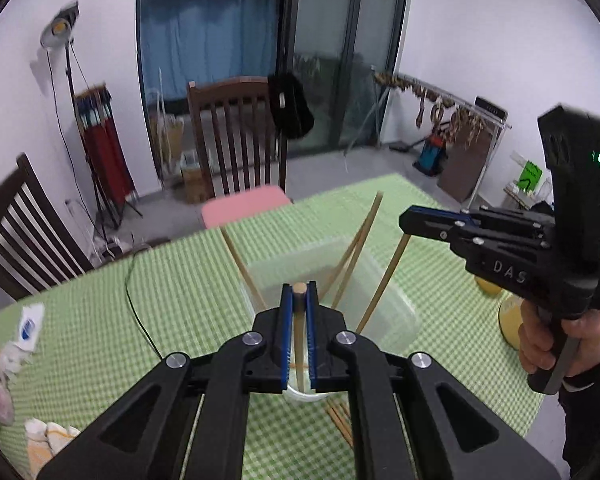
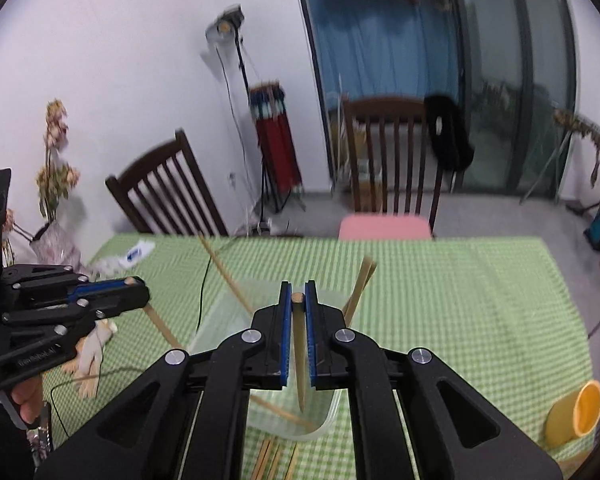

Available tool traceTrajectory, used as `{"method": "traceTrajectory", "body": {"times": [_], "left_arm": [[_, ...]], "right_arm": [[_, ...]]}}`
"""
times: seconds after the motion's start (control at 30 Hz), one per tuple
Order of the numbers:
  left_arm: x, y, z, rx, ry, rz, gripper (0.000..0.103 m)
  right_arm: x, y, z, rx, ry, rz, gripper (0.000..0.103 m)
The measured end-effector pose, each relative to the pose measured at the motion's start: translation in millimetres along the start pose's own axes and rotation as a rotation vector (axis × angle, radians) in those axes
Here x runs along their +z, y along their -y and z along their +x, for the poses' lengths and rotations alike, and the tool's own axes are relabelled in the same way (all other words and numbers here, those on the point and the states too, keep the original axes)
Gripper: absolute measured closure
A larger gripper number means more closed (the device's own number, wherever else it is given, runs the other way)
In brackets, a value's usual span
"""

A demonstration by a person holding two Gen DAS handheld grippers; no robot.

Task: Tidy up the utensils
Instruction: 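Open both tools to drop the sticks into the container, then withdraw both open tools back toward the remaining sticks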

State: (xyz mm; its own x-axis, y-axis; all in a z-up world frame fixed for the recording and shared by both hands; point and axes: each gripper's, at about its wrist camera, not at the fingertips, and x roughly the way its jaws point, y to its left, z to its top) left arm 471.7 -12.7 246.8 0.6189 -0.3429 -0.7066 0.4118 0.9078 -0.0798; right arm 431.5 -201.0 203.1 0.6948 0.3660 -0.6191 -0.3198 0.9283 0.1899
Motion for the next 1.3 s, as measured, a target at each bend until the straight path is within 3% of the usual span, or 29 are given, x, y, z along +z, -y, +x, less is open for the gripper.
{"method": "traceTrajectory", "body": {"times": [0.23,0.37,0.4,0.43,0.47,0.5,0.53,0.6,0.67,0.87,1.3], "left_arm": [[-25,-11,32,-0.017,-0.031,-0.051,0.099],[-32,-18,31,-0.001,-0.040,-0.080,0.099],[-33,-18,27,-0.001,-0.034,-0.076,0.095],[-33,-18,23,0.003,-0.026,-0.074,0.084],[-33,-17,19,0.008,-0.014,-0.074,0.077],[-34,-16,10,0.017,0.019,-0.074,0.062],[-35,-15,4,0.022,0.041,-0.074,0.057],[-39,-12,-10,0.022,0.066,-0.071,0.057],[-44,-11,-24,0.012,0.083,-0.088,0.052],[-68,-5,-59,0.059,0.112,-0.115,0.042],[-116,28,-128,0.076,0.181,-0.125,0.035]], "right_arm": [[-11,6,16,0.009,-0.053,0.052,0.096],[-12,4,11,-0.076,-0.052,0.035,0.094],[-13,5,8,-0.083,-0.047,0.032,0.092],[-13,5,5,-0.093,-0.041,0.031,0.090],[-13,6,2,-0.100,-0.033,0.032,0.081],[-13,7,-5,-0.107,-0.015,0.030,0.070],[-13,7,-11,-0.115,0.001,0.026,0.065],[-14,5,-28,-0.147,0.052,0.011,0.048],[-17,1,-42,-0.171,0.082,-0.014,0.043],[-37,-1,-79,-0.187,0.099,-0.048,0.040],[-85,-5,-152,-0.218,0.162,-0.070,0.032]]}}
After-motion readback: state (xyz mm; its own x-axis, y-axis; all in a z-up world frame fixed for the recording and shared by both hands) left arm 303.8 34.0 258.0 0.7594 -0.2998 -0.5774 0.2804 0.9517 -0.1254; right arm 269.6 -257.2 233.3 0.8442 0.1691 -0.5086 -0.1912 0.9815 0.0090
